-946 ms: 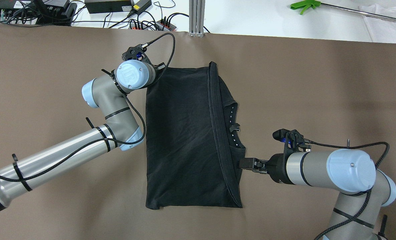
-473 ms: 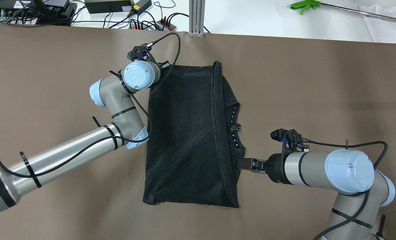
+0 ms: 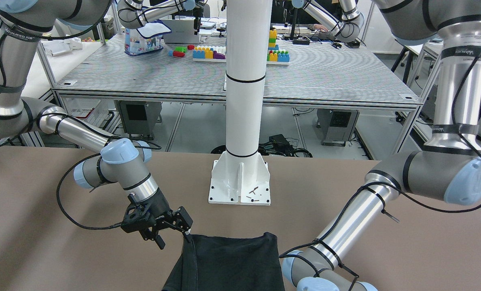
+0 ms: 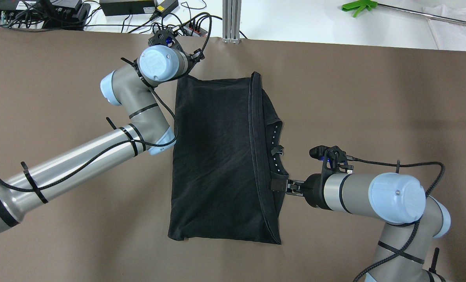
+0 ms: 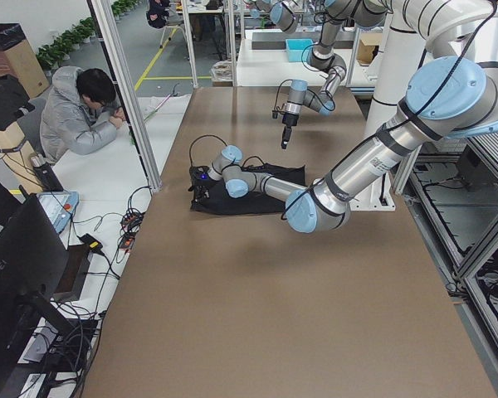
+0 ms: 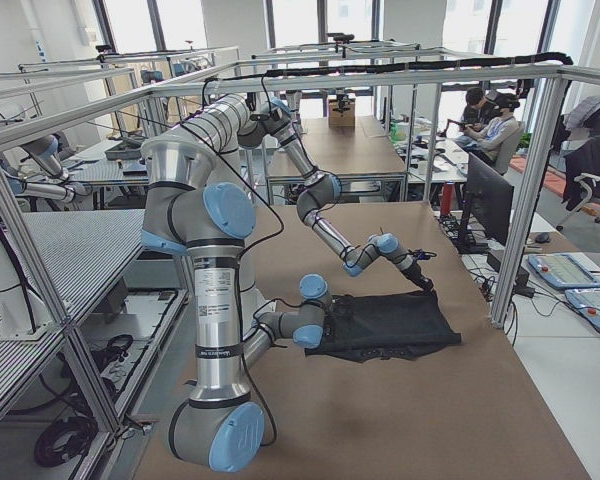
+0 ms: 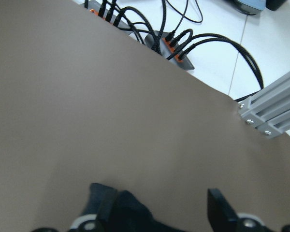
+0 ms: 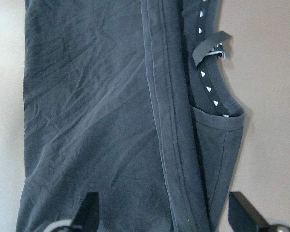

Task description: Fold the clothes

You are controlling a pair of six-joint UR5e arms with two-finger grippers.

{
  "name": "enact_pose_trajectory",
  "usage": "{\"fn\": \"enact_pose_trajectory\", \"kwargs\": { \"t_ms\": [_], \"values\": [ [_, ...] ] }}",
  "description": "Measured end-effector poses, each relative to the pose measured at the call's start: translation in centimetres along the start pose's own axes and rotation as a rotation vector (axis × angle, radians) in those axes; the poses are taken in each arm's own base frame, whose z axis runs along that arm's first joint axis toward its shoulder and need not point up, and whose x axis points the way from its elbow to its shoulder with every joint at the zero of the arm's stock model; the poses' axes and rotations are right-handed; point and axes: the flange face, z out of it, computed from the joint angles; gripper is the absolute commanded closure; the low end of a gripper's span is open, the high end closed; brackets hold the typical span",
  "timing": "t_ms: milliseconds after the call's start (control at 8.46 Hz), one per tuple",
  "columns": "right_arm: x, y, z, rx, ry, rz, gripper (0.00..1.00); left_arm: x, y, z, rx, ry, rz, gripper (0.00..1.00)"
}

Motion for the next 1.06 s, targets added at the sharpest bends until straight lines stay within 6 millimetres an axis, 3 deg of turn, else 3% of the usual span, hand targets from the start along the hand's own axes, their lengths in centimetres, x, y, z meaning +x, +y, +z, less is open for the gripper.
{"fn": "enact_pose_trajectory", "kwargs": {
  "t_ms": [118,355,473,709,828,1064],
  "values": [
    [-0.6,-0.4,0.8,0.024,0.014,-0.035,0.05,0.2,-2.1,-1.1,-0.039,0.01,0.022,0.0],
    [-3.5,-1.5,2.3,0.05,0.085,-0.118,0.05,-1.9,-4.0,-3.1,-0.087,0.023,0.04,0.0],
    [-4.9,-2.2,2.9,0.066,0.13,-0.171,0.06,-4.3,-5.0,-4.7,-0.122,0.041,0.044,0.0],
    [-5.7,-3.1,4.8,0.083,0.202,-0.273,0.06,-10.1,-5.7,-9.1,-0.188,0.085,0.075,0.0],
    [-6.4,-3.7,6.5,0.093,0.226,-0.293,0.06,-12.7,-5.9,-11.4,-0.209,0.094,0.081,0.0],
    [-8.2,-5.3,11.2,0.116,0.285,-0.321,0.06,-15.8,-6.5,-14.3,-0.236,0.089,0.078,0.0]
  ]
}}
